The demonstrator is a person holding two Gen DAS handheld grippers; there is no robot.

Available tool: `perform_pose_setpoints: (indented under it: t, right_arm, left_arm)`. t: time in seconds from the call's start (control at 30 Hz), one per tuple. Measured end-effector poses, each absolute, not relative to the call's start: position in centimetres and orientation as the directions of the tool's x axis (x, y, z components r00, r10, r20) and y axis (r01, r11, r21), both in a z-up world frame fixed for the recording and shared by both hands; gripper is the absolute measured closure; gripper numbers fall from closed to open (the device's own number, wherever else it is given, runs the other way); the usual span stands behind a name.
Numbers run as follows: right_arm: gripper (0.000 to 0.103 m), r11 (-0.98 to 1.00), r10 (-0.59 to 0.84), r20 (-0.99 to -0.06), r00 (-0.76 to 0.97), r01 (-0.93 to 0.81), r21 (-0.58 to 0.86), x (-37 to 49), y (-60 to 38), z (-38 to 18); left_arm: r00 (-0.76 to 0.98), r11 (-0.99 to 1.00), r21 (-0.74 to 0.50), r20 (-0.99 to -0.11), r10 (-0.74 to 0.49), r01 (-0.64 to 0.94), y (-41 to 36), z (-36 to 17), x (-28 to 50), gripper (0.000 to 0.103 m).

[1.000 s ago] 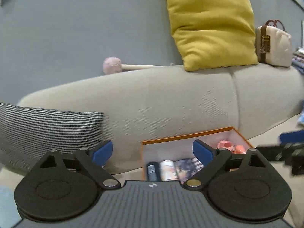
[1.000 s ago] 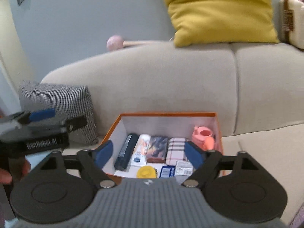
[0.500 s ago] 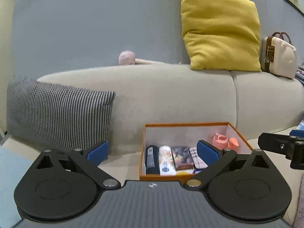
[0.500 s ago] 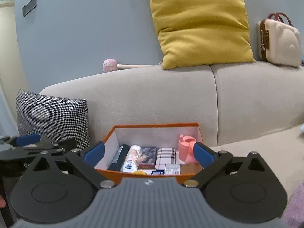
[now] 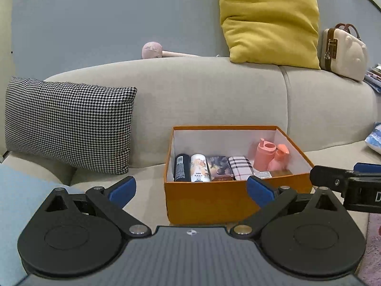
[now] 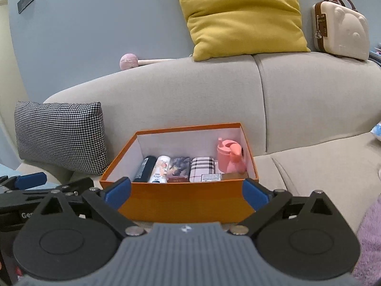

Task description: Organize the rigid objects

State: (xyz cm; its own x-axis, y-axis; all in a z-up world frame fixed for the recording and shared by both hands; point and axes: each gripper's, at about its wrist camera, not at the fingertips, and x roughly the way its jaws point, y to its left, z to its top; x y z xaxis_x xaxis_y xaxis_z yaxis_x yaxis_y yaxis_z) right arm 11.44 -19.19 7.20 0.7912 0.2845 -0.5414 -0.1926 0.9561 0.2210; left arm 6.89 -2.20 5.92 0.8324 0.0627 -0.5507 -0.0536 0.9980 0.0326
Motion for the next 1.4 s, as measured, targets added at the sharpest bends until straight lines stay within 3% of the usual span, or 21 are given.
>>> perform_pose_setpoints:
  t: [1.4]
  right_arm:
    - [0.003,0.952,0.304,-0.521,0.797,-0.238,0.192,10.0,-18.5,7.4]
  left_arm:
    - [0.818,0.997,-0.01,-0.573,0.053,-0.072,-1.8,5.8,6.6,0.0]
